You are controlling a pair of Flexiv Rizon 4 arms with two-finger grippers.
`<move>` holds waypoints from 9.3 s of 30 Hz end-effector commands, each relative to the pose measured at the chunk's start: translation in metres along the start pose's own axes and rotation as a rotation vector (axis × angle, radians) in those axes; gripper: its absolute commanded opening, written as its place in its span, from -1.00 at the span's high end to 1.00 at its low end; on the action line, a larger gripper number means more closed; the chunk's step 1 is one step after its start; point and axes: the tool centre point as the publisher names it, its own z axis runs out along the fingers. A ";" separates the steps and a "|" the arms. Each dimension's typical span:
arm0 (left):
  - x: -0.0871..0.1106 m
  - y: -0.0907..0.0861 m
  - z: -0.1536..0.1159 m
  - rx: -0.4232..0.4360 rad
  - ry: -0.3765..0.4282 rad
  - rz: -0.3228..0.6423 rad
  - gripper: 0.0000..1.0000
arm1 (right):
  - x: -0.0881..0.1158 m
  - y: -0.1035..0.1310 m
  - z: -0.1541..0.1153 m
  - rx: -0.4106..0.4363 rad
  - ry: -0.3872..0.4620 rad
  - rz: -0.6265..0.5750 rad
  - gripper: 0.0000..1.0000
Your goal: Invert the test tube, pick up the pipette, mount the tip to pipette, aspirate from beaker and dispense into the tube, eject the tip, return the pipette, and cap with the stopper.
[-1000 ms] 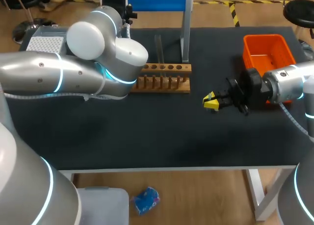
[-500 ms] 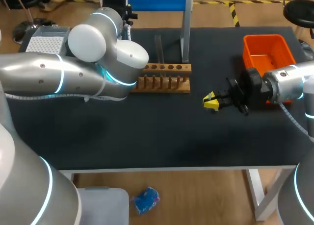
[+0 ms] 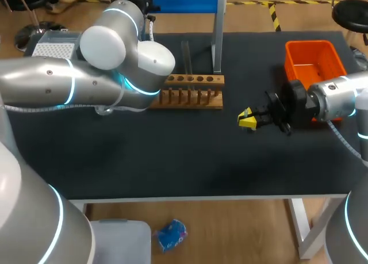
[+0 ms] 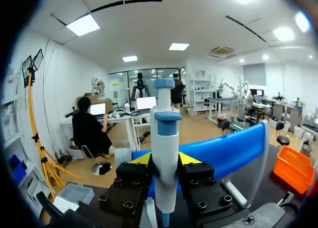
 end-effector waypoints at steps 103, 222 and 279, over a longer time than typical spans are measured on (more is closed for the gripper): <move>0.225 -0.034 -0.352 0.196 1.400 0.158 1.00 | 0.000 0.000 -0.001 0.000 0.002 0.000 1.00; 0.231 -0.039 -0.356 0.221 1.415 0.149 1.00 | -0.069 0.003 0.074 0.074 0.091 -0.074 1.00; 0.231 -0.039 -0.356 0.221 1.415 0.149 1.00 | -0.071 0.003 0.078 0.067 0.108 -0.062 1.00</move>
